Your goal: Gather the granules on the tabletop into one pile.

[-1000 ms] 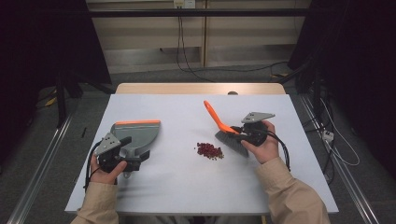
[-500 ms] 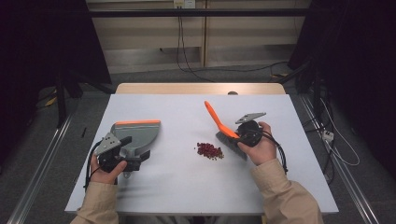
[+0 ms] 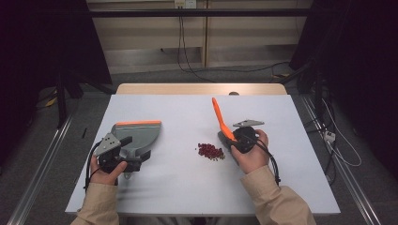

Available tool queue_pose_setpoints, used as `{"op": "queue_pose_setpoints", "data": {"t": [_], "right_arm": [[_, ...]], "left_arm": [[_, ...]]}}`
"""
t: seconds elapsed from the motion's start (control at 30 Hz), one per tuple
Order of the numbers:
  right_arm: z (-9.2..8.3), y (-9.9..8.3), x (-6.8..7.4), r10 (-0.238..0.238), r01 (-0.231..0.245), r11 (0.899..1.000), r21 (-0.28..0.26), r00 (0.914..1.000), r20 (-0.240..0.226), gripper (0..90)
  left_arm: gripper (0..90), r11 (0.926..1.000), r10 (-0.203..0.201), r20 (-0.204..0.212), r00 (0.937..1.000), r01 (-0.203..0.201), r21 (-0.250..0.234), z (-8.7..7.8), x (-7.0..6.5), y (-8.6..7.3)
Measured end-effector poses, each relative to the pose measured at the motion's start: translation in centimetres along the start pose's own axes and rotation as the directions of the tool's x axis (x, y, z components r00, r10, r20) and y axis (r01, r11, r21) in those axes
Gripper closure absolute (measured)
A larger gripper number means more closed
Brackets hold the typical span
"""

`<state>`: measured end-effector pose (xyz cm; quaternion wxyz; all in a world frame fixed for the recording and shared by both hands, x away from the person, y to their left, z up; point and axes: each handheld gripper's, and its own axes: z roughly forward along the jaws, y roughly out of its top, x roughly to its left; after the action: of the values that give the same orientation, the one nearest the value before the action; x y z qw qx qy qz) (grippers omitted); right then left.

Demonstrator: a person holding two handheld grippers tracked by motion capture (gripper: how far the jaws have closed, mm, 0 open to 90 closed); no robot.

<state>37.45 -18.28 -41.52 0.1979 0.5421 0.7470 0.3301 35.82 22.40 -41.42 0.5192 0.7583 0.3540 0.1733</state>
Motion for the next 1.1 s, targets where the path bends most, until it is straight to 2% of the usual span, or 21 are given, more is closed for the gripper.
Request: {"op": "queue_pose_setpoints", "data": {"t": [0.07,0.13,0.27,0.33,0.43,0.53,0.83,0.93,1.1], "right_arm": [[0.1,0.0,0.4,0.013,-0.013,1.000,-0.007,0.9999,0.004,71.1],[0.2,0.0,0.9,-0.002,0.003,1.000,-0.019,0.9999,0.013,71.1],[0.5,-0.1,1.9,-0.002,0.003,0.999,-0.039,0.9994,0.034,71.1],[0.7,-0.1,2.2,0.019,-0.018,0.998,-0.059,0.9997,0.014,71.1],[1.0,0.0,3.0,-0.014,0.017,0.997,-0.075,0.9992,0.039,71.1],[1.3,0.1,3.4,-0.027,0.032,0.995,-0.093,0.9984,0.049,71.1],[2.3,0.6,3.5,-0.018,0.022,0.991,-0.132,0.9991,0.039,71.1],[2.2,0.7,3.2,-0.013,0.016,0.990,-0.140,0.9997,0.020,71.1],[1.5,0.9,2.5,-0.007,0.009,0.989,-0.149,0.9998,0.018,71.1]], "left_arm": [[5.3,1.0000,0.002,0.000,1.0000,-0.002,0.001,0.0,0.0,0.0],[5.3,1.0000,0.001,-0.001,1.0000,-0.001,0.000,0.0,0.0,0.0],[5.3,1.0000,0.005,-0.002,1.0000,-0.005,-0.001,-0.1,0.1,0.0],[5.3,1.0000,0.007,-0.002,1.0000,-0.007,-0.001,-0.1,0.1,0.0],[5.3,1.0000,-0.001,-0.001,1.0000,0.001,-0.009,-0.1,0.0,0.0],[5.3,1.0000,0.005,-0.004,1.0000,-0.005,-0.005,-0.2,0.1,0.1],[5.3,0.9999,0.012,-0.008,0.9999,-0.012,0.005,-0.1,-0.1,0.0],[5.3,0.9998,0.007,-0.007,0.9999,-0.007,0.019,-0.1,0.0,0.0],[5.2,0.9990,-0.001,-0.011,0.9999,0.002,0.045,-0.2,0.0,0.0]]}}
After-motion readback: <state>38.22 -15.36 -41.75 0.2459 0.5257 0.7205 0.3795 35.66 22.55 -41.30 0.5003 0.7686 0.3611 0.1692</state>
